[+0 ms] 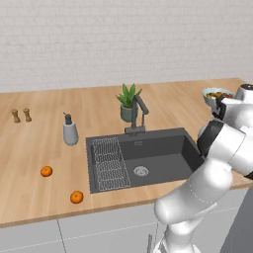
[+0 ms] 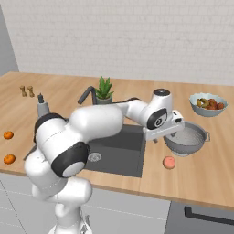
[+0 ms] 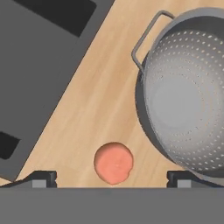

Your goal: Put the colander in the sink, put the tangerine, tangerine, peach in the colander, and turn on the sink faucet and pour water over the colander.

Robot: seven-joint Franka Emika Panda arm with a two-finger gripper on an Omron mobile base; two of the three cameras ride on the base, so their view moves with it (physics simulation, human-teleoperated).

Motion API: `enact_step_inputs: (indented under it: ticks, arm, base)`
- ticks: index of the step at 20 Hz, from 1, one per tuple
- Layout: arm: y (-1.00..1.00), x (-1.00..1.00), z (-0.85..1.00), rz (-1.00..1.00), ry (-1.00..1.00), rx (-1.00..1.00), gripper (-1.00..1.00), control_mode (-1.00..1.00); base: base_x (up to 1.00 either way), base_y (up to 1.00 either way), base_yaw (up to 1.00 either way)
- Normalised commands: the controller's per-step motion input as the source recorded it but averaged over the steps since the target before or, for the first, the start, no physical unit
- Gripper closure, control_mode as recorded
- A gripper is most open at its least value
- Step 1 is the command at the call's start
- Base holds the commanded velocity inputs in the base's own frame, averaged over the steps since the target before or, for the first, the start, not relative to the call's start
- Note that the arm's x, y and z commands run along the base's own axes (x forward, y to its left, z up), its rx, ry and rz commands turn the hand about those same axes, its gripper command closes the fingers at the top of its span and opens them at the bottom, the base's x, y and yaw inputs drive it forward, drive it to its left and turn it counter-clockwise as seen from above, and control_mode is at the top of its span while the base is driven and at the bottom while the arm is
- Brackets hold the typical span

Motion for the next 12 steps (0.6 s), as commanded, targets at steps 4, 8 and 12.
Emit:
enact_step_inputs:
  ticks: [4, 8, 12]
  arm:
    - [-0.16, 0.24, -0.32, 0.02, 0.12, 0.01, -1.00, -1.00]
    - [-0.17, 0.31, -0.27, 0.04, 0.00, 0.00, -1.00, -1.00]
    - [-0.19, 0.28, -0.20, 0.07, -0.06, 0.00, -1.00, -1.00]
  base:
    - [0.00, 0.00, 0.00]
    - [0.00, 0.00, 0.00]
    - [0.00, 0.00, 0.00]
